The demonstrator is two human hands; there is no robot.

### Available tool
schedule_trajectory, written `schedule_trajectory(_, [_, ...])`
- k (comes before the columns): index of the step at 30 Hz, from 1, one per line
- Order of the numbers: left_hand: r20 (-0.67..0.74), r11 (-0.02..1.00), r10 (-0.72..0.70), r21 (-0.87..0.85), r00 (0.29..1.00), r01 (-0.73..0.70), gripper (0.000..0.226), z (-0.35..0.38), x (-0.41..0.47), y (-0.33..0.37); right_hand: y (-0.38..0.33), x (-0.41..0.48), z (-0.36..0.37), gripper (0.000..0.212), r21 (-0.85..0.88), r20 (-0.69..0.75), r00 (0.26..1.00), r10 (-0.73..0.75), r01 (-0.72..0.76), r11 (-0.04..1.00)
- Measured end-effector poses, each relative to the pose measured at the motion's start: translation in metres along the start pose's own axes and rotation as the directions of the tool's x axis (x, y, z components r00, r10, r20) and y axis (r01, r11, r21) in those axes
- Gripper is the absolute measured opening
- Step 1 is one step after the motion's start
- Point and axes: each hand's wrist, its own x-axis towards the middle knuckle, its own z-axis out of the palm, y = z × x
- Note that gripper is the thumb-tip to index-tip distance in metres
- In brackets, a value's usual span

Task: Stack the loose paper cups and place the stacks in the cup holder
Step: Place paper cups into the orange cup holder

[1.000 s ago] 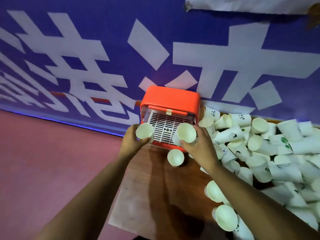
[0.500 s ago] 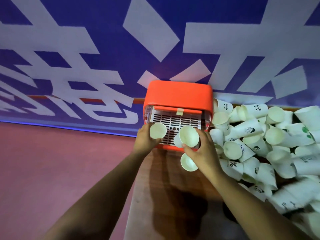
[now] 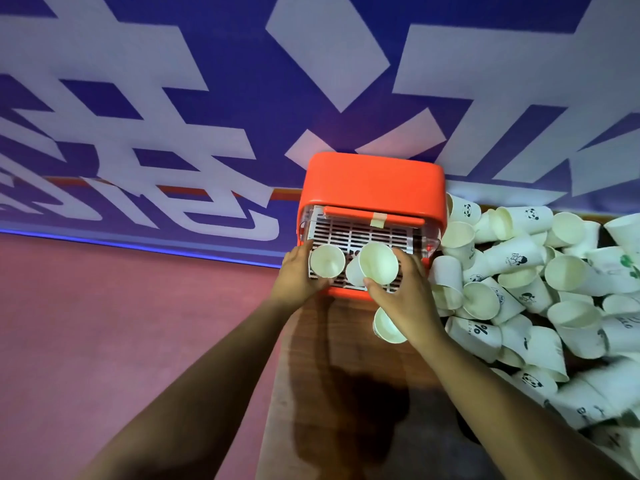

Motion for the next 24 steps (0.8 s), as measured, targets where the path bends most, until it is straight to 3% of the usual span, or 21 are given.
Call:
schedule_trajectory(3, [-0.01, 1.0, 0.013, -0.024, 1.0, -0.013, 0.069, -0.018, -0.008, -0.004, -0.008, 0.003, 0.003, 0.072, 0.015, 0.026, 1.0, -0.008, 0.008, 1.0])
schedule_trajectory(7, [-0.06, 0.963, -0.023, -0.271, 0.998, 0.005, 0.035, -0.039, -0.02, 0.002, -0.021, 0.007, 0.015, 0.073, 0.065, 0.021, 0.997, -0.071, 0.069, 0.995])
schedule_trajectory(10, [0.034, 0.865, -0.041, -0.499, 0.999, 0.053, 0.035, -0.049, -0.022, 0.012, -0.029, 0.015, 0.029, 0.072, 0.039, 0.042, 0.991, -0.125, 0.124, 0.992])
schedule_trajectory(12, [0.115, 0.815, -0.025, -0.573, 0.993, 0.087, 0.046, -0.052, -0.018, 0.013, -0.031, 0.022, 0.037, 0.072, 0.015, 0.07, 0.988, -0.141, 0.14, 0.99])
schedule_trajectory(18, [0.189, 0.908, 0.054, -0.418, 0.981, 0.031, 0.061, -0.046, -0.011, 0.003, -0.025, 0.032, 0.053, 0.072, -0.035, 0.164, 0.982, -0.097, 0.104, 0.994])
schedule_trajectory(24, [0.14, 0.988, 0.044, -0.151, 0.989, -0.023, 0.059, -0.026, -0.013, -0.011, -0.004, 0.032, 0.065, 0.074, -0.062, 0.259, 0.965, -0.041, 0.059, 0.996])
